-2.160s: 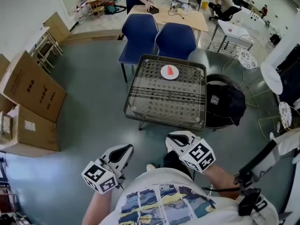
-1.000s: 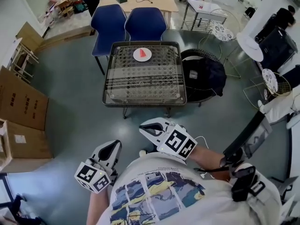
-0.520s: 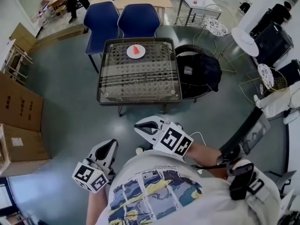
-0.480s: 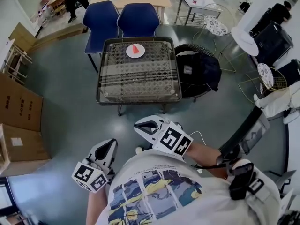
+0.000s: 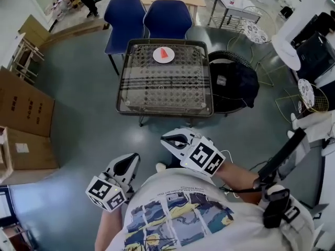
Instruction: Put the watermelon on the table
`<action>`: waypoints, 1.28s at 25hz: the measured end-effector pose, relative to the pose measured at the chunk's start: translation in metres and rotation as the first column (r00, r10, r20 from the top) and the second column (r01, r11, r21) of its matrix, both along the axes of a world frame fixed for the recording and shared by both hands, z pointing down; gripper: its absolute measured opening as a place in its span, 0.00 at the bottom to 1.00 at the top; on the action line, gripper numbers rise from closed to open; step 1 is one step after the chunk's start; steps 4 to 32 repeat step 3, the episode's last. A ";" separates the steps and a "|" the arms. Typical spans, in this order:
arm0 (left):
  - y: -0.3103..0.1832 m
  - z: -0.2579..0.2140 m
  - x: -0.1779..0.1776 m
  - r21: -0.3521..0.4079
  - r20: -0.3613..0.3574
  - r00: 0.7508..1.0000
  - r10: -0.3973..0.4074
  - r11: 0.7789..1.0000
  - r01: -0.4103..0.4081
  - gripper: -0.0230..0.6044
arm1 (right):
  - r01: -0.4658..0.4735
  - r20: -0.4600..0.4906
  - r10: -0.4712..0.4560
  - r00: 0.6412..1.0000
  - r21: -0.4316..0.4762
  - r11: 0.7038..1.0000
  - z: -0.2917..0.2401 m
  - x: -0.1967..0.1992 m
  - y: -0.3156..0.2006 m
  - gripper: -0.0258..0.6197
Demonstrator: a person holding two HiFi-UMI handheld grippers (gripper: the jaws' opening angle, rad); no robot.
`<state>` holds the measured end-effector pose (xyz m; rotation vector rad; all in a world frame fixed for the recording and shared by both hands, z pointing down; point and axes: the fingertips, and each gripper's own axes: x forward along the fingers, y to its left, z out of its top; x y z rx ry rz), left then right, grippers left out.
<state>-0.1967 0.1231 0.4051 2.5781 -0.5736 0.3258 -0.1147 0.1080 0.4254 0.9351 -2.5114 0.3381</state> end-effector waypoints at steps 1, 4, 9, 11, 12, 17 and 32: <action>-0.004 0.001 0.003 -0.004 0.001 1.000 0.011 1.000 -0.011 0.05 | -0.012 -0.003 0.012 1.000 -0.001 1.000 0.001 0.005 -0.004 0.06; -0.012 0.005 0.008 -0.010 0.005 0.999 0.034 0.999 -0.034 0.05 | -0.037 -0.009 0.037 0.999 -0.001 0.999 0.003 0.013 -0.012 0.06; -0.012 0.005 0.008 -0.010 0.005 0.999 0.034 0.999 -0.034 0.05 | -0.037 -0.009 0.037 0.999 -0.001 0.999 0.003 0.013 -0.012 0.06; -0.012 0.005 0.008 -0.010 0.005 0.999 0.034 0.999 -0.034 0.05 | -0.037 -0.009 0.037 0.999 -0.001 0.999 0.003 0.013 -0.012 0.06; -0.012 0.005 0.008 -0.010 0.005 0.999 0.034 0.999 -0.034 0.05 | -0.037 -0.009 0.037 0.999 -0.001 0.999 0.003 0.013 -0.012 0.06; -0.012 0.005 0.008 -0.010 0.005 0.999 0.034 0.999 -0.034 0.05 | -0.037 -0.009 0.037 0.999 -0.001 0.999 0.003 0.013 -0.012 0.06; -0.012 0.005 0.008 -0.010 0.005 0.999 0.034 0.999 -0.034 0.05 | -0.037 -0.009 0.037 0.999 -0.001 0.999 0.003 0.013 -0.012 0.06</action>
